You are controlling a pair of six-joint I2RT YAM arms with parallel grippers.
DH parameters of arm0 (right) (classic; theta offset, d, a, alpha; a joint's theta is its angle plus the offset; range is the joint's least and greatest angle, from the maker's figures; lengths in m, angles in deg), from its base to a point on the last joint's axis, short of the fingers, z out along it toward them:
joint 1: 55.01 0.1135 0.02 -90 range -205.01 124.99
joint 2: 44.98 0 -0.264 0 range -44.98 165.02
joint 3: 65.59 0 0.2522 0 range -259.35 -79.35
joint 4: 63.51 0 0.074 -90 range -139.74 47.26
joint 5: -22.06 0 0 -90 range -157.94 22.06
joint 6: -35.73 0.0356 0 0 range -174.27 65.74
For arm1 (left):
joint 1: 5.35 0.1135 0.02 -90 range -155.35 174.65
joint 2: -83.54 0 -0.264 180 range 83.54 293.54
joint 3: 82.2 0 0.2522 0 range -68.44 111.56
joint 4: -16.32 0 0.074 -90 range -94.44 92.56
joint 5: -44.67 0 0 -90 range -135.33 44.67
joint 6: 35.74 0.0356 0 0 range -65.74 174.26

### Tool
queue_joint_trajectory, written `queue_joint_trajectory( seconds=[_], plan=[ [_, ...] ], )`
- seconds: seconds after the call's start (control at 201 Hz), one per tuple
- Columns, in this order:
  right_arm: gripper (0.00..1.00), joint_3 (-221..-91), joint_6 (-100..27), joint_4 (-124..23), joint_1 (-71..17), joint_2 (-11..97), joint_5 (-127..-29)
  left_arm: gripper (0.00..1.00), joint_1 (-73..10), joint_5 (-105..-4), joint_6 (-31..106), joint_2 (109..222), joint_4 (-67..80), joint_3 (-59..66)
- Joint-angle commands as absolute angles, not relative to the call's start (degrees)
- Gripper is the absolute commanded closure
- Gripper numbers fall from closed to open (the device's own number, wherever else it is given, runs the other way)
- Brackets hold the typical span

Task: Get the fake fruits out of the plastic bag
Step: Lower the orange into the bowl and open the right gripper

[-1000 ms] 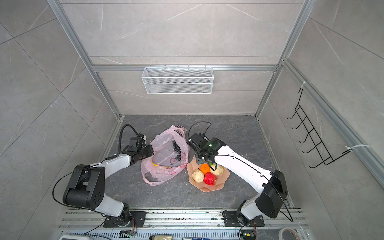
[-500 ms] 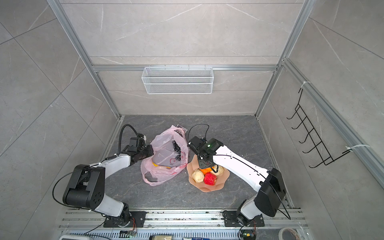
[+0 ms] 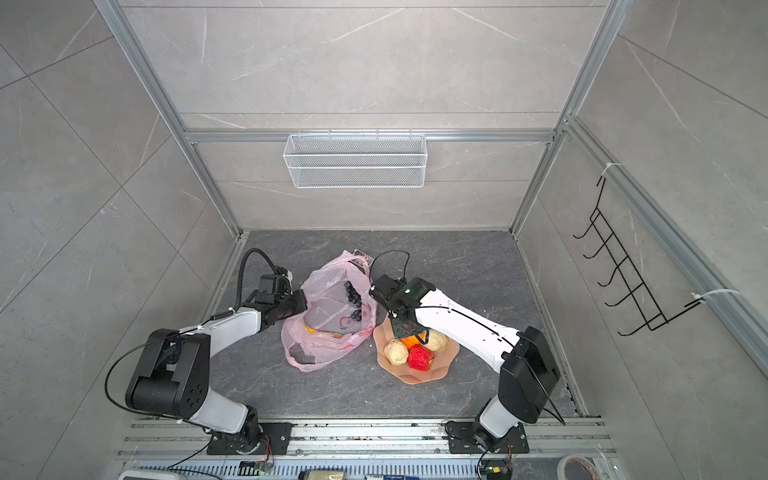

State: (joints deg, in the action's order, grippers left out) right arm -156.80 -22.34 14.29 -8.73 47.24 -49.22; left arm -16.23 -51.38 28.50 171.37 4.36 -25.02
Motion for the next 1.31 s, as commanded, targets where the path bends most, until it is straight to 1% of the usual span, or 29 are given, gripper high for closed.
queue_joint_trajectory(
  seconds=[0.0, 0.319, 0.498, 0.772, 0.861, 1.304],
  plan=[
    [1.00, -156.3, -21.3, 13.7, -8.3, 49.2, -47.8, 0.92, -16.0, -50.3, 28.1, 170.9, 5.2, -25.2],
    [0.99, -155.4, -20.8, 14.5, -8.2, 49.6, -46.6, 0.92, -16.1, -50.3, 28.1, 170.8, 5.2, -25.3],
    [0.96, -155.0, -20.6, 14.2, -8.2, 50.1, -46.7, 0.92, -16.1, -50.3, 28.0, 170.8, 5.1, -25.3],
    [0.83, -155.0, -20.9, 14.3, -7.9, 49.5, -46.5, 0.92, -16.1, -50.2, 28.1, 170.6, 5.1, -25.3],
    [0.75, -155.2, -20.9, 14.5, -7.8, 49.5, -46.2, 0.92, -16.1, -50.2, 28.2, 170.7, 5.1, -25.3],
    [0.57, -155.9, -21.0, 14.7, -7.3, 49.0, -45.9, 0.92, -16.1, -50.0, 28.3, 170.6, 5.0, -25.2]
  ],
)
